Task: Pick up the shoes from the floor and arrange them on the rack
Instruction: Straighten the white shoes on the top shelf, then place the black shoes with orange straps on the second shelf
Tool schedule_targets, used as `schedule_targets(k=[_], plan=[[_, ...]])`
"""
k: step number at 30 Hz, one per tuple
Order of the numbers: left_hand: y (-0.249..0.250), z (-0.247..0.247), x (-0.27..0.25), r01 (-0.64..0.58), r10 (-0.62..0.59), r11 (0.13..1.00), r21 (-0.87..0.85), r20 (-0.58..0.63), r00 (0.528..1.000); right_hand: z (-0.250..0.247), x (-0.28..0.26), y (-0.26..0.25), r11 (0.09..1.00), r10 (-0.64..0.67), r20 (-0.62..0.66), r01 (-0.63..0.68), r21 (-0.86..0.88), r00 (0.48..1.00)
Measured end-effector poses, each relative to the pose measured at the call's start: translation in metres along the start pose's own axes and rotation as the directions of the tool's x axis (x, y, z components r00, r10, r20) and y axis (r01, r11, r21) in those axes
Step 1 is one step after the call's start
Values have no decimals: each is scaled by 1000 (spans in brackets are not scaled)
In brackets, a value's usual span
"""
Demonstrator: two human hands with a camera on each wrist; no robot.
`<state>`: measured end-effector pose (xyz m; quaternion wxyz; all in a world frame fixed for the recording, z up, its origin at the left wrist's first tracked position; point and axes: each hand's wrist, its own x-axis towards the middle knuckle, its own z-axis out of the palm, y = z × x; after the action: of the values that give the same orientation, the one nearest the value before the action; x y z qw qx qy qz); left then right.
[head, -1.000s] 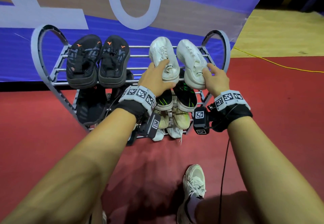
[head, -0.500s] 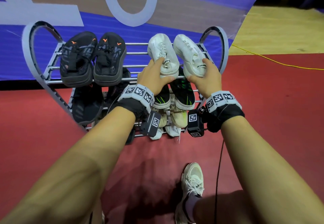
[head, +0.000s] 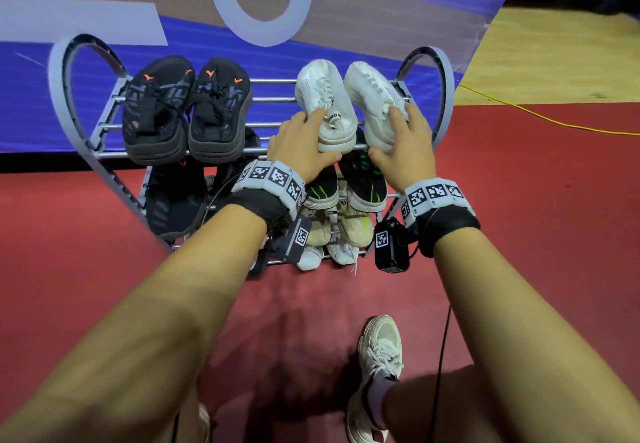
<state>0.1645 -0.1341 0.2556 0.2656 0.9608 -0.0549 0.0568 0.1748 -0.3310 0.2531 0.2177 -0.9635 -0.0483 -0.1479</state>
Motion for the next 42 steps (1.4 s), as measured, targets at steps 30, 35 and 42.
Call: schedule_targets(k=[30,35,42], plan=[[-166,-61,-134,228,-308,895,384,161,937,101,-70,-140,984,-155,510,178,4,846],[-187,-56,-135,228,-333,885,405,210,919,133,-66,-147,994,-101,578,106,26,810],[-193,-46,-128,149,-280,909,390,304,911,168,-67,-152,928,151,593,-320,190,791]])
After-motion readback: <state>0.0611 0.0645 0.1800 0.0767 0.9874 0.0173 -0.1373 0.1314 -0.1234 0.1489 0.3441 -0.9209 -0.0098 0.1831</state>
